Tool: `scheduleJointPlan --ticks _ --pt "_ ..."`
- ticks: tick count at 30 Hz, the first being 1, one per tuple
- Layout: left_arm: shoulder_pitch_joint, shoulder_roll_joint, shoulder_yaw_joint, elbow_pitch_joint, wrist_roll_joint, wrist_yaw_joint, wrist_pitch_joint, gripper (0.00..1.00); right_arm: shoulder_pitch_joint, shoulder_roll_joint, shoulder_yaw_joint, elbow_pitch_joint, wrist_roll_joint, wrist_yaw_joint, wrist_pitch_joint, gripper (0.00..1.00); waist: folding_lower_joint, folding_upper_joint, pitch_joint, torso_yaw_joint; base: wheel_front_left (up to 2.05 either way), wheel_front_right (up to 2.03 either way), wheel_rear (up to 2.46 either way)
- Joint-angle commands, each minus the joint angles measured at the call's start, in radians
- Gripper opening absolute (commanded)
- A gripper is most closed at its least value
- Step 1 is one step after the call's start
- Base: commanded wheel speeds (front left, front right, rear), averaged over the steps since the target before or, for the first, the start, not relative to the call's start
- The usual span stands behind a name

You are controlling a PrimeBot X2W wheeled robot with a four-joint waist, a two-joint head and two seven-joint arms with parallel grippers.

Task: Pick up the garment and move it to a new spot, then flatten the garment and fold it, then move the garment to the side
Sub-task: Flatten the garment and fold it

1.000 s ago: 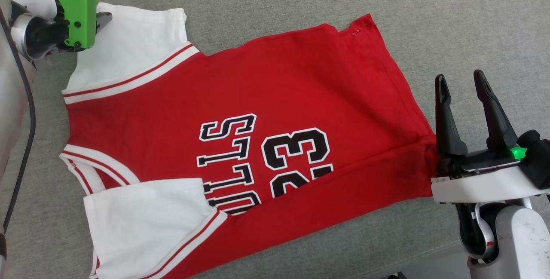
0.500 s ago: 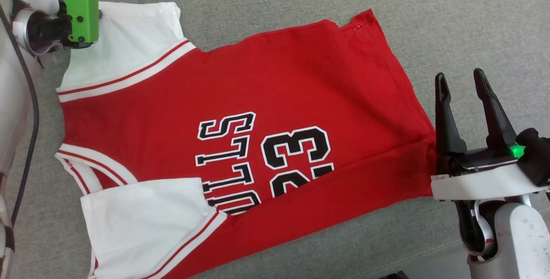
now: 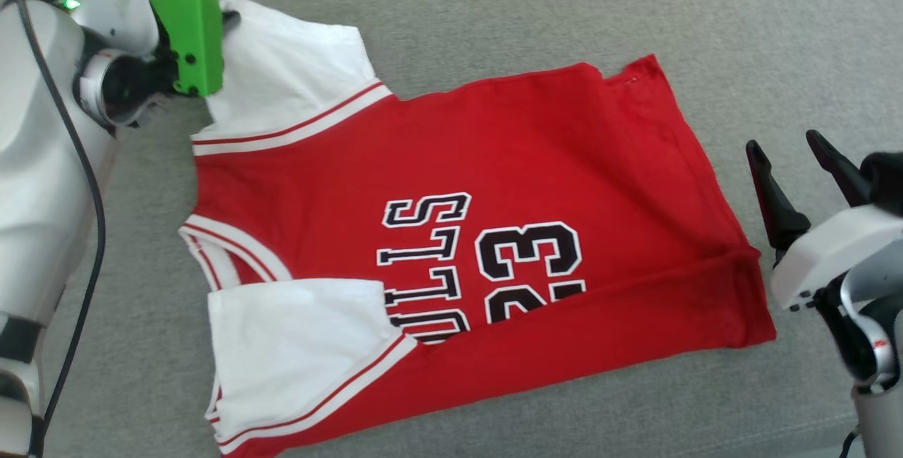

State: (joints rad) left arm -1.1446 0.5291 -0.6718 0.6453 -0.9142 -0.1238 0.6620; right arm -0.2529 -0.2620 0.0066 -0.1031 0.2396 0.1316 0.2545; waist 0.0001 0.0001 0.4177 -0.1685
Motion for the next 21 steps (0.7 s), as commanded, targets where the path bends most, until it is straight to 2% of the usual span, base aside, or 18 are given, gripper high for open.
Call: scheduleJointPlan --ticks 1,6,10,12,17,21 --pt "0.033 0.009 -0.008 -0.032 -0.011 -0.006 0.014 0.00 -0.033 -0.020 0.009 0.000 0.029 -0.001 0.063 1.00 -0.0001 -0.0001 -0.040 0.060 0.00 0.00 0.00" --pt "0.088 0.024 -0.019 -0.172 -0.029 -0.003 0.024 0.00 -0.123 -0.090 0.029 0.019 0.127 -0.001 0.296 1.00 -0.0001 -0.0001 -0.034 0.107 0.00 0.00 0.00" --pt "0.125 0.033 -0.020 -0.276 -0.033 0.015 0.017 0.00 -0.204 -0.149 0.067 0.055 0.167 -0.001 0.431 1.00 -0.0001 -0.0001 -0.021 0.137 0.00 0.00 0.00" --pt "0.142 0.038 -0.021 -0.325 -0.032 0.025 0.012 0.00 -0.248 -0.155 0.077 0.089 0.196 -0.001 0.490 1.00 -0.0001 -0.0001 -0.016 0.152 0.00 0.00 0.00" --pt "0.174 0.050 -0.023 -0.428 -0.027 0.047 0.001 0.00 -0.345 -0.179 0.112 0.182 0.243 -0.001 0.607 1.00 -0.0001 -0.0001 -0.002 0.183 0.00 0.00 0.00" --pt "0.185 0.050 -0.025 -0.492 -0.024 0.058 -0.004 0.00 -0.411 -0.216 0.144 0.254 0.251 -0.001 0.641 1.00 -0.0001 -0.0001 0.015 0.211 0.00 0.00 0.00"
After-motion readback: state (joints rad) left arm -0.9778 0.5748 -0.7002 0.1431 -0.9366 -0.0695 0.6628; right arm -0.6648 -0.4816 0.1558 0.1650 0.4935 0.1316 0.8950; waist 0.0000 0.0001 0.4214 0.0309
